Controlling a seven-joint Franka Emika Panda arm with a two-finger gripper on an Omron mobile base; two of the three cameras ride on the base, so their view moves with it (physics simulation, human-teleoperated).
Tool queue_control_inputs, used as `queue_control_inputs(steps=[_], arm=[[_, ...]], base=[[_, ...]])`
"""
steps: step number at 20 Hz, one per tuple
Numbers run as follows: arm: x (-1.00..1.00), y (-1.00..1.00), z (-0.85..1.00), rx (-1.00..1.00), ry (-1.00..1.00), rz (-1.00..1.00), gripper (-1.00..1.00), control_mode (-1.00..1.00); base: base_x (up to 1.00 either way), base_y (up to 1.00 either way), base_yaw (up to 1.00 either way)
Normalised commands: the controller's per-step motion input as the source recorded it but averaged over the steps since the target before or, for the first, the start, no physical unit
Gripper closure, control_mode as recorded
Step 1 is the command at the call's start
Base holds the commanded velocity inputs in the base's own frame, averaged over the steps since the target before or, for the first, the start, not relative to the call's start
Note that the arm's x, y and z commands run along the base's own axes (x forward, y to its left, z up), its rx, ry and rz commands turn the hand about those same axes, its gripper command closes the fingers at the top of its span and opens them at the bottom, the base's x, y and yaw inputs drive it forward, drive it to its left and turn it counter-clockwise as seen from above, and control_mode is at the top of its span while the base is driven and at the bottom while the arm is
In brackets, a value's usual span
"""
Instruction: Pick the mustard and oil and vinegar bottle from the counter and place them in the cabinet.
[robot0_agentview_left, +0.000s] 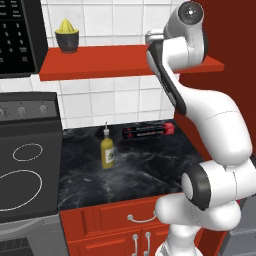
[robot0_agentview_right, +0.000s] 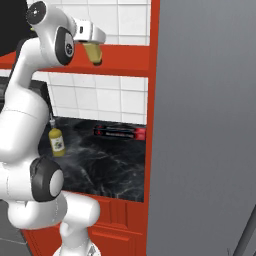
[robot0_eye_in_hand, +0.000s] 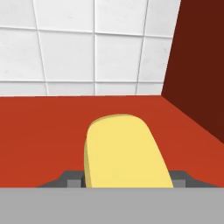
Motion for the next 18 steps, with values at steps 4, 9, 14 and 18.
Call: queue_control_inputs(steps=[4, 9, 14, 18], arm=[[0.39, -0.06, -0.18, 0.0, 0.0, 0.0, 1.0, -1.0], [0.38, -0.05, -0.18, 0.0, 0.0, 0.0, 1.0, -1.0], [0.38, -0.04, -0.3, 0.0, 0.0, 0.0, 1.0, -1.0], [0.33, -0.02, -0.45, 0.0, 0.0, 0.0, 1.0, -1.0]], base=[[0.0, 0.0, 0.0], [0.0, 0.0, 0.0], [0.0, 0.0, 0.0], [0.0, 0.0, 0.0]])
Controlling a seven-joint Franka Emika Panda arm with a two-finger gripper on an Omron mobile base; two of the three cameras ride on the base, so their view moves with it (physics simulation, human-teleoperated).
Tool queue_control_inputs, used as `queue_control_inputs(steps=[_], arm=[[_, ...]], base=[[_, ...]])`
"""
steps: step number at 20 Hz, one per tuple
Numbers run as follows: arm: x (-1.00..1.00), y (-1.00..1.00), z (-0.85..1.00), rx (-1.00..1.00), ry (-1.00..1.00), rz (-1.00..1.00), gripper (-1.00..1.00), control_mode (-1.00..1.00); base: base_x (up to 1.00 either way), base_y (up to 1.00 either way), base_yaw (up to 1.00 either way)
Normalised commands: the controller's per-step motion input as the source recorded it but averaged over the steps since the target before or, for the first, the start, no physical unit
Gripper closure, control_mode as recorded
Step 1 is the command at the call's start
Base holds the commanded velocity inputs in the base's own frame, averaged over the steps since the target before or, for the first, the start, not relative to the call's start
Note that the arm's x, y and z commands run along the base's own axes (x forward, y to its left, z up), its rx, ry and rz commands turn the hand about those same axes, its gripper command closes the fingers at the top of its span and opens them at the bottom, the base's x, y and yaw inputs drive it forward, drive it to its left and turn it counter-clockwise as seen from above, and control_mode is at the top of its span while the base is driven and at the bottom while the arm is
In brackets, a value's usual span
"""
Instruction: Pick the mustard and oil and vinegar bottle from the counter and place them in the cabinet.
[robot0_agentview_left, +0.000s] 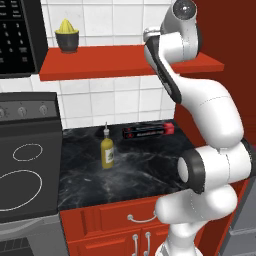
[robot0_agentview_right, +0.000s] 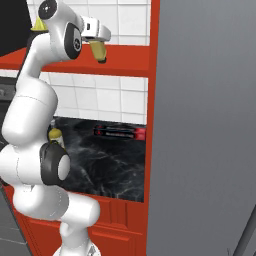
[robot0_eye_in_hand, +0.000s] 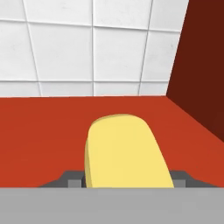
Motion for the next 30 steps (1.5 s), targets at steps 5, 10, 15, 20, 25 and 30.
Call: queue_control_inputs(steps=[5, 10, 15, 20, 25, 30], arm=[[0.32, -0.04, -0.41, 0.0, 0.0, 0.0, 1.0, -1.0], [0.33, -0.03, -0.32, 0.0, 0.0, 0.0, 1.0, -1.0], [0.28, 0.0, -0.31, 0.0, 0.0, 0.0, 1.0, -1.0], [0.24, -0.06, -0.25, 0.0, 0.0, 0.0, 1.0, -1.0], [0.28, -0.11, -0.21, 0.0, 0.0, 0.0, 1.0, -1.0], [0.34, -0.05, -0.3, 0.0, 0.0, 0.0, -1.0, -1.0]], base=[[0.0, 0.0, 0.0], [0.0, 0.0, 0.0], [0.0, 0.0, 0.0], [0.0, 0.0, 0.0], [0.0, 0.0, 0.0], [0.0, 0.0, 0.0]])
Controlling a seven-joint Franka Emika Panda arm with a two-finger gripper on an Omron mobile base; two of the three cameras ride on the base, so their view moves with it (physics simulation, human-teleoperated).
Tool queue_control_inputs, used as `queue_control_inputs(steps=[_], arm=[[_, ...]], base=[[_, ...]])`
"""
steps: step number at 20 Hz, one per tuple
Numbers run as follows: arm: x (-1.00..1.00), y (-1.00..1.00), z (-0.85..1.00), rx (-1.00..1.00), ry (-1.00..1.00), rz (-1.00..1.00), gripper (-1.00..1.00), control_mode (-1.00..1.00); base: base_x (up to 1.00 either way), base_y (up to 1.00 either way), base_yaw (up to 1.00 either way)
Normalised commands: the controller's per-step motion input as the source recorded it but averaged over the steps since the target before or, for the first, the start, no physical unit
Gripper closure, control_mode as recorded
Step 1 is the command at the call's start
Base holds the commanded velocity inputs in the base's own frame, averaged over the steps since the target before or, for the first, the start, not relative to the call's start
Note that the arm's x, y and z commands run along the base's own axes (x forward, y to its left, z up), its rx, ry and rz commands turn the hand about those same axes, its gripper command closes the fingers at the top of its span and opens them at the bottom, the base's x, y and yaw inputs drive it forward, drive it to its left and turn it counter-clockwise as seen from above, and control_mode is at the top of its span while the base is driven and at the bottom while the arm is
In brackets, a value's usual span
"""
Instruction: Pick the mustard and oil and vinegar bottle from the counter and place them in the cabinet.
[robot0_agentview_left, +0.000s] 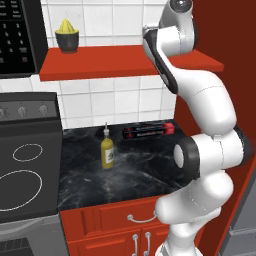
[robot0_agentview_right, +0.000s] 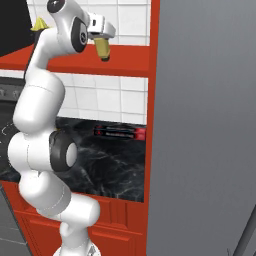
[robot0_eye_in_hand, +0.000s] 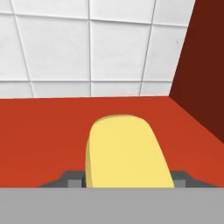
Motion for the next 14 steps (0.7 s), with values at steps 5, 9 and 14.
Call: queue_control_inputs(steps=[5, 9, 14], arm=[[0.27, -0.01, -0.33, 0.0, 0.0, 0.0, -1.0, -1.0], [0.07, 0.0, -0.24, 0.0, 0.0, 0.0, -1.0, -1.0], [0.04, -0.02, -0.17, 0.0, 0.0, 0.0, -1.0, -1.0]], base=[[0.0, 0.0, 0.0], [0.0, 0.0, 0.0], [0.0, 0.0, 0.0]])
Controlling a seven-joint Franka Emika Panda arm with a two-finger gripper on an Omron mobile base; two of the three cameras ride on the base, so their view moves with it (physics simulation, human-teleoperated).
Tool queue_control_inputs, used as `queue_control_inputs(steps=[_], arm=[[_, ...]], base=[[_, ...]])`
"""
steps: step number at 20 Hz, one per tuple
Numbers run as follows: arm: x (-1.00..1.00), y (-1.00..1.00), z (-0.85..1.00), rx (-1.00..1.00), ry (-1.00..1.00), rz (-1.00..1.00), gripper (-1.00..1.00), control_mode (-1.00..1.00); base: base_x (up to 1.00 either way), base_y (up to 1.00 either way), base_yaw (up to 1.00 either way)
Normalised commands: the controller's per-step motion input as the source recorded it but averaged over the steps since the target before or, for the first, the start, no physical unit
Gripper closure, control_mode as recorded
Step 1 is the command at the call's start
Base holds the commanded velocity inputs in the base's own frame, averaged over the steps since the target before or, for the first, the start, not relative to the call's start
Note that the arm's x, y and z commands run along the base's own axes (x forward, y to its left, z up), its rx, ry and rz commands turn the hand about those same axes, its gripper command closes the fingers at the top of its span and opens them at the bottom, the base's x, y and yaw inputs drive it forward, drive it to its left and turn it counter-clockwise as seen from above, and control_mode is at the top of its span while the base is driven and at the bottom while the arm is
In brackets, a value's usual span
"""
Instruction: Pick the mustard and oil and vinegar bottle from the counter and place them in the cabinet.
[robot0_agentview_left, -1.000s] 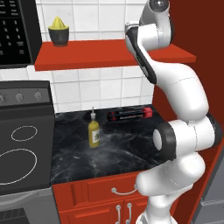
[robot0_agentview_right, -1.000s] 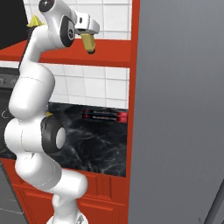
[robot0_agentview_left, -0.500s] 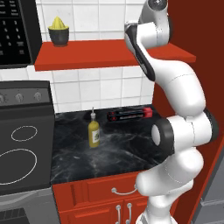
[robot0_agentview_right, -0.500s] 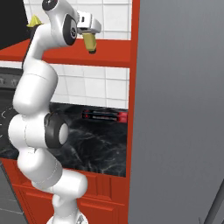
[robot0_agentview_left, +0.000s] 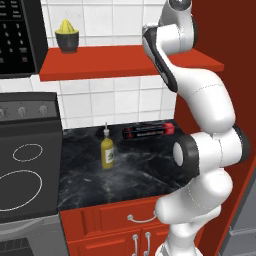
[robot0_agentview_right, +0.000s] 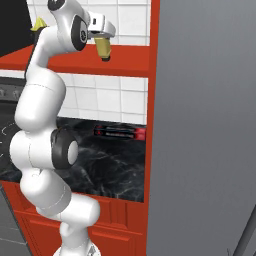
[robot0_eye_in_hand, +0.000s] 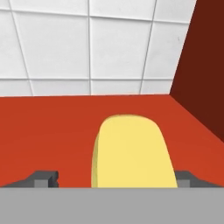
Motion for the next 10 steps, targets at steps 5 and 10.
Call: queue_control_inputs(steps=[5, 10], arm=[[0.08, -0.06, -0.11, 0.0, 0.0, 0.0, -1.0, -1.0], [0.22, -0.13, -0.19, 0.0, 0.0, 0.0, -1.0, -1.0]], base=[[0.0, 0.0, 0.0], [0.0, 0.0, 0.0]])
